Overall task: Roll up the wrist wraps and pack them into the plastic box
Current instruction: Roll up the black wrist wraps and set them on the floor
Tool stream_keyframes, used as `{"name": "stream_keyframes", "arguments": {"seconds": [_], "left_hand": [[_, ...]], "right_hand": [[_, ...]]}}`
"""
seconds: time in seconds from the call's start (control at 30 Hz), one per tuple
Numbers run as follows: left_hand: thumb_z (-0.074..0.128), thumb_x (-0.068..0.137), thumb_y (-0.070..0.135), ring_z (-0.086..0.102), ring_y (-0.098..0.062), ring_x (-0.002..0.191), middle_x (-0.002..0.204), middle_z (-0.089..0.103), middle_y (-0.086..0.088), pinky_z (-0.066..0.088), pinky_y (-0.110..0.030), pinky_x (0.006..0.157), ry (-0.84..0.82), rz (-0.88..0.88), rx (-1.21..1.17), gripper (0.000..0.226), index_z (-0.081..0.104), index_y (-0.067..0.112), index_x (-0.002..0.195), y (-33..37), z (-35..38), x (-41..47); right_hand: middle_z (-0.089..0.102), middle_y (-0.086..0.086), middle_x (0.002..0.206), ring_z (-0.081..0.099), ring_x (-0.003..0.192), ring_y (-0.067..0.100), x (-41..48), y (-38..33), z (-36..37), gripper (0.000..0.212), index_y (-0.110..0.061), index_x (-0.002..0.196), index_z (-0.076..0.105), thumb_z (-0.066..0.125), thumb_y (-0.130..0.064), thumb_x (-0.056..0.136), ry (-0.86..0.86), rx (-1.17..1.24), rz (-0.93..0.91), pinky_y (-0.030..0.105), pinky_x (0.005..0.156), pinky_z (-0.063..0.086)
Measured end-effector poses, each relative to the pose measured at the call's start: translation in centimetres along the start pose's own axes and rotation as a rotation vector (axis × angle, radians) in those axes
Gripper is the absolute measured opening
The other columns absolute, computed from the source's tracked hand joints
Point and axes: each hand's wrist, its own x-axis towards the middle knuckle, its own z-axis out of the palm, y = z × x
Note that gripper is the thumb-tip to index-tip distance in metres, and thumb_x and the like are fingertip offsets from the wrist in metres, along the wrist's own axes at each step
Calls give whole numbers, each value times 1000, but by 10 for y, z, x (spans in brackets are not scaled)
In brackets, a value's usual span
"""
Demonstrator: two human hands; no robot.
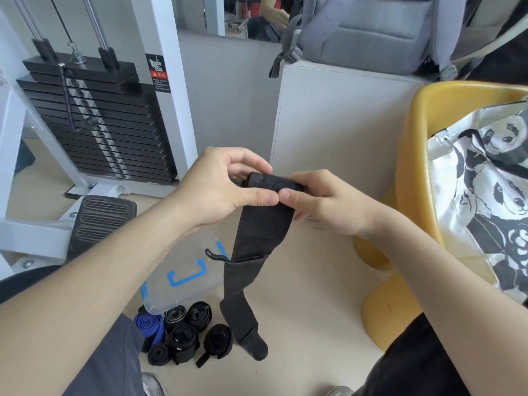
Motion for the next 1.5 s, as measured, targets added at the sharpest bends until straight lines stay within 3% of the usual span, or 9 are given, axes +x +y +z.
{"name": "stream_keyframes", "arguments": {"seconds": [0.17,0.3,0.43,0.6,0.73,0.9,1.1,1.37,1.5], "left_hand": [[70,99,53,82,-19,97,105,83,-3,68,-42,73,-215,-137,-145,41,76,17,119,5,12,-3],[48,104,67,82,-29,103,116,83,-10,69,-47,83,-269,-283,-252,63,75,14,126,8,20,-7],[57,112,35,77,-35,115,127,76,-23,65,-54,95,-191,-273,-310,36,73,7,127,7,25,-7],[70,105,15,77,-22,116,129,77,-7,68,-38,81,-240,-135,-391,31,70,21,136,8,27,-6],[80,96,7,77,-20,115,126,78,-3,67,-39,84,-198,-91,-363,40,71,22,132,3,26,-6],[78,91,21,78,-22,116,127,78,-11,64,-37,95,-142,-211,-542,44,70,11,133,9,33,-1],[50,112,51,79,-31,113,123,81,-14,65,-49,95,-361,-320,-402,52,72,8,131,7,17,1],[68,106,14,80,-29,111,120,78,-6,68,-40,81,-178,-138,-464,22,71,13,128,5,17,0],[80,97,6,79,-27,113,123,76,-5,67,-43,91,-142,-158,-466,33,69,8,128,5,12,-1]], "right_hand": [[66,-17,75,69,68,9,0,3,-1,22,-29,91,57,59,-24,112,91,-102,-80,22,63,54],[74,-2,87,74,74,19,0,7,-2,4,-24,110,65,63,-21,110,102,-234,-96,35,70,57],[78,-3,102,74,83,22,-1,7,4,29,-21,130,71,72,-23,100,217,-401,-143,44,87,59],[75,-4,89,71,80,17,2,7,-4,44,-18,114,68,56,-57,98,158,246,46,41,70,60],[64,19,80,63,68,30,6,14,1,79,-3,107,71,46,-77,99,90,52,85,51,69,57],[63,-6,73,61,65,13,3,13,-1,35,-17,101,72,61,-50,108,191,100,-75,35,56,54],[78,4,106,75,99,26,-3,9,9,21,-17,122,69,70,-31,106,241,-10,-121,52,87,62],[70,6,114,70,108,30,-2,1,13,51,-13,121,60,42,-60,109,190,190,27,64,98,58],[65,-28,88,64,85,2,-1,9,16,16,-29,104,56,47,-34,117,180,152,-30,34,75,57]]}}
